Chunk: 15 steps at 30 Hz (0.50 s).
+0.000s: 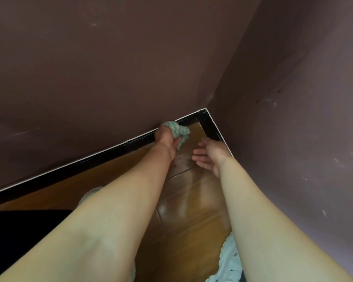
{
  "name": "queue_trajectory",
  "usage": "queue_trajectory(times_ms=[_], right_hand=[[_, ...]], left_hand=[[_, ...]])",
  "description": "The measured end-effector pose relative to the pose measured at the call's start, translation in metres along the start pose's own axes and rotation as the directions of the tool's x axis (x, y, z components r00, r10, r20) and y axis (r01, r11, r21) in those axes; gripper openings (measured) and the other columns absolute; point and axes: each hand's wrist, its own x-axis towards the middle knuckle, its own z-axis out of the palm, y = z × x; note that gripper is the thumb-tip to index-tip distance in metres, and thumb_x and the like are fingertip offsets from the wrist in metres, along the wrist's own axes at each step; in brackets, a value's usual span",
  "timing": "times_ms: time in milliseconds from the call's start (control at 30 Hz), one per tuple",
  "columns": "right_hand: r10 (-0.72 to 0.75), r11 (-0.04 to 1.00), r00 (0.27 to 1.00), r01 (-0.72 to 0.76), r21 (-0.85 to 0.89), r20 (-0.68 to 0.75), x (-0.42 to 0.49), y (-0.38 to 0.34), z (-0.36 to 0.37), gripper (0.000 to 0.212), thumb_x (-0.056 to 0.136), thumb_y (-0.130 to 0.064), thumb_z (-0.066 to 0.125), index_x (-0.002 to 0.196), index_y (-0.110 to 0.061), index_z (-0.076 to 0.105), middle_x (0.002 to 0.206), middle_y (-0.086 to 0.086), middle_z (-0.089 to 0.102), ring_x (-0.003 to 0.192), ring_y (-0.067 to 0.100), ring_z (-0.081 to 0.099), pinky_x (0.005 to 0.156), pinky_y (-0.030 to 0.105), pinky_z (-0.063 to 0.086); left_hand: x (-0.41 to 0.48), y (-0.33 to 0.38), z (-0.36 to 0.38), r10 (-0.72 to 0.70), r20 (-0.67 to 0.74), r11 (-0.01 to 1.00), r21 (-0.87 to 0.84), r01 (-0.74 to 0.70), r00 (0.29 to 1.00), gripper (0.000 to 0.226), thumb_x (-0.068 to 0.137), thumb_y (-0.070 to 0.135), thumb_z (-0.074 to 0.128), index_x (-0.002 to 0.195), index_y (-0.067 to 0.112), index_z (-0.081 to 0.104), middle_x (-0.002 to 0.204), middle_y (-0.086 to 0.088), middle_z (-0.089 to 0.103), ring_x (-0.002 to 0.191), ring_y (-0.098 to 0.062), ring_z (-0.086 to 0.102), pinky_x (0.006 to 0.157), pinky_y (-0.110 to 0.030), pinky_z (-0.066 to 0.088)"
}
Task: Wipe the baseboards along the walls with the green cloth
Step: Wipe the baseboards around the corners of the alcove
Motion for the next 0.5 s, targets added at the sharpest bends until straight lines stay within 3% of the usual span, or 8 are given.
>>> queue_trajectory(times_ms=[67, 167, 267, 367, 500], right_hand=[[-0.004, 0.991, 1.000, 0.001, -0.130, -0.024, 0.001, 0.005, -0.003, 0.039, 0.104, -0.039, 0.039, 0.123, -0.010, 0.058, 0.095, 0.008, 0.068, 0.075, 0.022, 0.067, 0.070, 0.033, 0.053], [-0.029, 0.971, 0.999, 0.018, -0.239, -0.040, -0.003, 0.012, -0.012, 0.039, 0.103, -0.037, 0.041, 0.131, -0.013, 0.053, 0.091, 0.007, 0.068, 0.072, 0.021, 0.066, 0.069, 0.031, 0.053], [-0.042, 0.965, 0.999, 0.036, -0.259, -0.014, -0.009, 0.020, -0.024, 0.036, 0.104, -0.033, 0.042, 0.136, -0.017, 0.050, 0.095, 0.010, 0.068, 0.072, 0.021, 0.064, 0.066, 0.030, 0.052], [-0.029, 0.955, 1.000, 0.024, -0.296, -0.010, -0.010, 0.029, -0.037, 0.036, 0.104, -0.031, 0.041, 0.136, -0.015, 0.048, 0.095, 0.010, 0.067, 0.067, 0.018, 0.062, 0.061, 0.027, 0.048], [-0.012, 0.968, 0.999, 0.000, -0.253, -0.048, -0.007, 0.034, -0.053, 0.037, 0.104, -0.031, 0.041, 0.135, -0.012, 0.049, 0.087, 0.007, 0.066, 0.069, 0.019, 0.063, 0.059, 0.026, 0.048]], left_hand=[[0.003, -0.004, -0.003, 0.010, -0.004, 1.000, 0.005, -0.010, 1.000, 0.036, 0.106, 0.015, 0.030, 0.124, 0.006, 0.060, 0.115, -0.018, 0.068, 0.094, -0.031, 0.066, 0.080, -0.036, 0.059], [0.002, -0.008, 0.004, 0.042, 0.032, 0.998, 0.044, -0.044, 0.999, 0.034, 0.106, 0.015, 0.030, 0.119, 0.009, 0.060, 0.111, -0.017, 0.066, 0.089, -0.028, 0.065, 0.093, -0.040, 0.058], [0.000, -0.010, 0.015, 0.042, 0.055, 0.992, 0.117, -0.048, 0.998, 0.035, 0.105, 0.013, 0.027, 0.102, 0.012, 0.062, 0.101, -0.014, 0.067, 0.085, -0.025, 0.065, 0.088, -0.038, 0.058], [0.005, -0.013, 0.026, 0.041, 0.077, 0.985, 0.165, -0.053, 0.996, 0.037, 0.103, 0.012, 0.028, 0.108, 0.011, 0.064, 0.100, -0.013, 0.068, 0.089, -0.025, 0.065, 0.090, -0.037, 0.056], [0.004, -0.017, 0.050, 0.051, 0.142, 0.968, 0.235, -0.084, 0.989, 0.038, 0.101, 0.007, 0.029, 0.077, 0.017, 0.058, 0.075, -0.005, 0.063, 0.067, -0.017, 0.058, 0.068, -0.026, 0.048]])
